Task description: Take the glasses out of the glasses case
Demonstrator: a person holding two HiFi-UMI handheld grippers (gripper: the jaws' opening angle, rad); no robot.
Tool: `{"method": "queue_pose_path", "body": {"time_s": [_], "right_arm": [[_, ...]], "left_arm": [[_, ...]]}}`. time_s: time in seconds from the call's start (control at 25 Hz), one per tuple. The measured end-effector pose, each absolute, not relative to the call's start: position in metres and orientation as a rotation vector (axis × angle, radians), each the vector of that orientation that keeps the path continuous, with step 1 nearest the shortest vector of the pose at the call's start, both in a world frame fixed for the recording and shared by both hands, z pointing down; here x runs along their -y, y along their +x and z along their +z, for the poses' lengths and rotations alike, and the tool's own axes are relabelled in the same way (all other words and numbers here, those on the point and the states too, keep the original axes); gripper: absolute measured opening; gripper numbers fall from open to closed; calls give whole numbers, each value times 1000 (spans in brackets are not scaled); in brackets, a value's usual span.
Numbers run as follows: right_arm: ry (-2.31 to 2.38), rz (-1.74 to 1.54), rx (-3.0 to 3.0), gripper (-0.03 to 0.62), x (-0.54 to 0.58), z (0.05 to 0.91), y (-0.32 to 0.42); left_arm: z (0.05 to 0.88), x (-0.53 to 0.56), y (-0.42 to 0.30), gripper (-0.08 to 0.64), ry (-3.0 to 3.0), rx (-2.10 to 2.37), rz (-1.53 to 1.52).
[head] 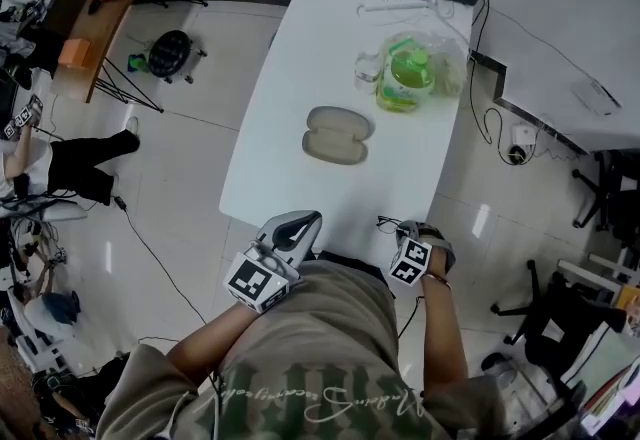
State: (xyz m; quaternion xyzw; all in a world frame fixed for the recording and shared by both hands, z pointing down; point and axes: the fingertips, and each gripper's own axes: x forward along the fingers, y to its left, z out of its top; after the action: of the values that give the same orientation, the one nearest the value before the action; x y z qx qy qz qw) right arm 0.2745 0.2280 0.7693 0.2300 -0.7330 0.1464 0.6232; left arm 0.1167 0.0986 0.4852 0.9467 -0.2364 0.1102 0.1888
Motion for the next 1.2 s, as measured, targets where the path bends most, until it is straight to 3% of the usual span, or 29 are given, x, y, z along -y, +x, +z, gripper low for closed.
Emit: {"method": "queue_pose_path", "body": {"time_s": [0.52, 1.2], "right_arm": [[876, 470, 1823, 23, -210, 710, 295], [1065, 400, 1894, 20, -192, 653, 256]], "left_arm": [[499, -121, 116, 8, 2633, 739, 356], [480, -143, 106, 8, 2686, 695, 249]]}}
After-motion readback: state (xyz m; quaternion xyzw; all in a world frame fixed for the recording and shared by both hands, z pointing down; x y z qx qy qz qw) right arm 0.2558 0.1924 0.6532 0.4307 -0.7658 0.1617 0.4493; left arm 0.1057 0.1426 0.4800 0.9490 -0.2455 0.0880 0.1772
